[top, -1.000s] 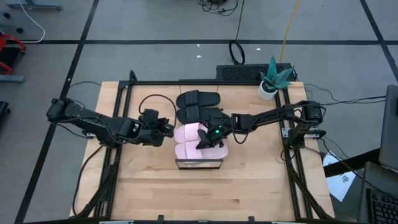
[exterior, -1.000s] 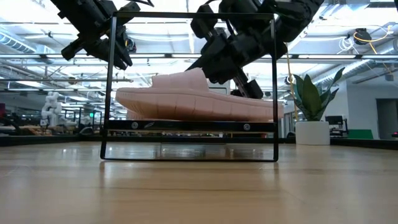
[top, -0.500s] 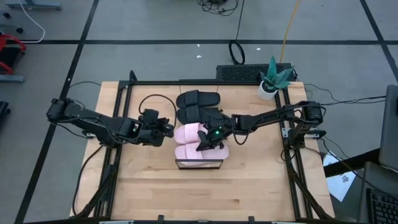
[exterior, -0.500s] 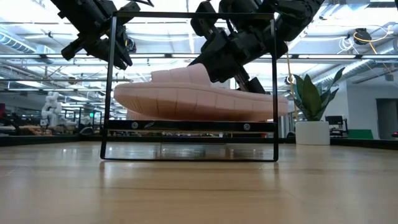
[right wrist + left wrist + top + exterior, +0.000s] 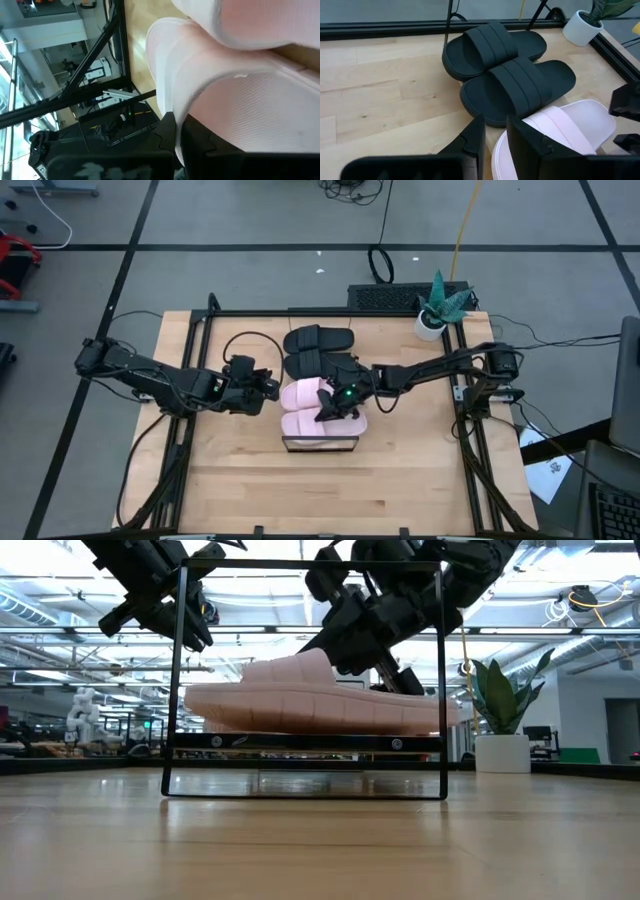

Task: Pick and place slides into the shelf
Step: Put the pink slipper on the shelf, then return to Home Position

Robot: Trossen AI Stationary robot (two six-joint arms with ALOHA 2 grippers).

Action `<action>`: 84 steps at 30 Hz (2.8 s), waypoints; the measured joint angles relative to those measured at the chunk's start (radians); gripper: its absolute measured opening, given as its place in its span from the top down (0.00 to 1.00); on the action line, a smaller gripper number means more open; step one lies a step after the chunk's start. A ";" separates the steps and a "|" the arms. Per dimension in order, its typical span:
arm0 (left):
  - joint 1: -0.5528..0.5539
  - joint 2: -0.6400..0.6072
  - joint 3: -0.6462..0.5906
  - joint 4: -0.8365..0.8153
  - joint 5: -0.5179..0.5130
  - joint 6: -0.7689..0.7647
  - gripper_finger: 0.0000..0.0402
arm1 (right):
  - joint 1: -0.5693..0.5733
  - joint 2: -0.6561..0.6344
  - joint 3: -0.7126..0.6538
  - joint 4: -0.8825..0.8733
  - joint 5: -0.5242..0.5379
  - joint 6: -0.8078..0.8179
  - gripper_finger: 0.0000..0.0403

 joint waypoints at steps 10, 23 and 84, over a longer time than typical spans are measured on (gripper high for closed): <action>0.000 0.000 0.000 0.000 0.000 0.000 0.82 | 0.008 0.040 0.000 0.074 -0.007 0.039 1.00; 0.000 0.000 0.000 -0.001 0.001 0.025 0.82 | 0.008 0.040 0.000 0.068 0.009 0.040 1.00; 0.000 0.000 0.000 0.000 0.019 0.031 0.82 | 0.006 0.031 0.000 0.067 0.019 0.032 0.70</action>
